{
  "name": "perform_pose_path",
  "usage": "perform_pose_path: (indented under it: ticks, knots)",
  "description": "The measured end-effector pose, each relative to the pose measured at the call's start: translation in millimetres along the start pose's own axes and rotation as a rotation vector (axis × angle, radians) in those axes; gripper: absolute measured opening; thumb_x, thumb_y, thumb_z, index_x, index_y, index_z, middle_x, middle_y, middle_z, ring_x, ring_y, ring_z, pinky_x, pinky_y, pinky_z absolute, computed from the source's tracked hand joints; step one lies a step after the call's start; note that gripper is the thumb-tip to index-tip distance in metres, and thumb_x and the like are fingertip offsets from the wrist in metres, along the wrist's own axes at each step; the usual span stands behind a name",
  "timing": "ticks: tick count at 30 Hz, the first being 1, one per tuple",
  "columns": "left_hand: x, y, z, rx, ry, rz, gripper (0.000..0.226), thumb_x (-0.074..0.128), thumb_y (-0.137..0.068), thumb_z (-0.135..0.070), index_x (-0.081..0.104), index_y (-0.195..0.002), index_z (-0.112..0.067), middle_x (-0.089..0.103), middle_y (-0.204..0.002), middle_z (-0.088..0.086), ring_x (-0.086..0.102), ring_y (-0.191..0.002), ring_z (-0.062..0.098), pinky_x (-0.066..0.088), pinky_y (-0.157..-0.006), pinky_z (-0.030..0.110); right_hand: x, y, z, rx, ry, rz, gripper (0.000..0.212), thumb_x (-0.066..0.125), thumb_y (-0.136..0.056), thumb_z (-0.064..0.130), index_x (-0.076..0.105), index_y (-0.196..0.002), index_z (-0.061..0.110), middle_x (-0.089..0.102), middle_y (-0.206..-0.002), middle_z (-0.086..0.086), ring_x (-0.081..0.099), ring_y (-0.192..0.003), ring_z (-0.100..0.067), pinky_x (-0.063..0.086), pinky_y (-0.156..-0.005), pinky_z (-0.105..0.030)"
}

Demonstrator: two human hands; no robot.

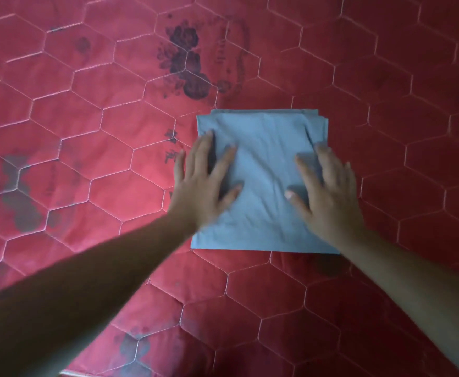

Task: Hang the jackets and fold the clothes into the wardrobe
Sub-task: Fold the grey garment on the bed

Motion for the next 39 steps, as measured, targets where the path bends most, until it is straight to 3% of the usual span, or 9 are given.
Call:
perform_pose_path:
  ticks: [5,8,12,19,23,27,30,34,39]
  knots:
    - [-27,-106,23,-0.169,0.277,0.173,0.095,0.080,-0.080,-0.046,0.029,-0.157,-0.024,0.036,-0.156,0.015,0.035,-0.143,0.034,0.034,-0.116,0.049,-16,-100,-24,0.097,-0.157,0.201,0.088,0.059,-0.089,0.061,0.023,-0.161,0.023,0.027,-0.160,-0.022,0.028,-0.146,-0.046,0.030,-0.117,-0.058]
    - [-28,-121,20,-0.151,0.170,0.310,0.081,0.084,-0.073,-0.042,0.049,-0.142,-0.019,0.058,-0.135,0.013,0.055,-0.123,0.033,0.046,-0.104,0.040,-15,-117,-10,0.128,-0.151,0.328,0.088,0.069,-0.088,0.054,0.028,-0.159,0.023,0.041,-0.147,-0.019,0.040,-0.134,-0.044,0.034,-0.113,-0.051]
    - [-19,-87,12,-0.162,0.050,0.587,0.075,0.089,-0.069,-0.040,0.056,-0.131,-0.013,0.063,-0.124,0.009,0.060,-0.110,0.030,0.052,-0.092,0.036,-10,-92,-3,0.215,-0.178,0.544,0.094,0.083,-0.078,0.044,0.033,-0.153,0.018,0.034,-0.145,-0.014,0.041,-0.133,-0.038,0.039,-0.112,-0.046]
    - [5,-7,-12,-0.092,0.013,0.900,0.038,0.081,-0.071,-0.033,0.062,-0.100,-0.019,0.069,-0.097,0.003,0.066,-0.091,0.025,0.058,-0.076,0.035,14,-10,21,0.247,-0.163,0.962,0.041,0.086,-0.071,0.029,0.062,-0.102,0.018,0.054,-0.114,-0.005,0.062,-0.093,-0.023,0.055,-0.072,-0.033]
    - [-5,17,-19,-0.106,0.176,0.964,0.040,0.073,-0.068,-0.026,0.064,-0.107,-0.022,0.072,-0.100,0.001,0.069,-0.094,0.021,0.060,-0.083,0.040,2,13,32,0.294,-0.300,1.025,0.036,0.081,-0.070,0.024,0.063,-0.102,0.023,0.069,-0.102,-0.002,0.068,-0.092,-0.020,0.058,-0.076,-0.038]
    - [-58,-13,-25,-0.078,0.142,0.817,0.027,0.074,-0.071,-0.022,0.058,-0.093,-0.021,0.067,-0.090,0.002,0.066,-0.085,0.026,0.057,-0.067,0.037,-56,-23,39,0.205,-0.282,0.820,0.024,0.077,-0.079,0.015,0.056,-0.087,0.023,0.061,-0.089,0.001,0.059,-0.078,-0.016,0.040,-0.058,-0.029]
    - [-144,-74,-32,-0.040,0.172,0.361,0.023,0.073,-0.077,-0.012,0.053,-0.088,-0.018,0.059,-0.083,0.003,0.060,-0.082,0.027,0.043,-0.059,0.030,-143,-88,33,0.088,-0.161,0.355,0.028,0.074,-0.078,0.017,0.046,-0.076,0.018,0.052,-0.076,0.003,0.057,-0.075,-0.027,0.032,-0.056,-0.032]
    - [-227,-106,-45,0.089,0.121,-0.142,0.030,0.071,-0.075,-0.010,0.056,-0.101,-0.011,0.061,-0.090,0.009,0.054,-0.079,0.027,0.034,-0.063,0.033,-231,-127,40,-0.063,-0.034,-0.099,0.032,0.073,-0.079,0.022,0.054,-0.103,0.013,0.055,-0.097,-0.008,0.049,-0.083,-0.025,0.041,-0.068,-0.036]
    - [-170,-67,-50,0.224,-0.143,-0.178,0.036,0.067,-0.068,-0.016,0.054,-0.102,-0.010,0.053,-0.108,0.015,0.052,-0.094,0.038,0.041,-0.072,0.044,-185,-79,52,-0.148,0.242,-0.215,0.047,0.079,-0.064,0.009,0.055,-0.104,0.008,0.057,-0.100,-0.016,0.055,-0.092,-0.036,0.042,-0.068,-0.040]
Point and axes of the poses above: each hand's wrist, its own y-axis away from the middle knuckle, its own x-axis out of the palm, z = x × y, the point moved 9 cm from there along -y, towards the middle knuckle
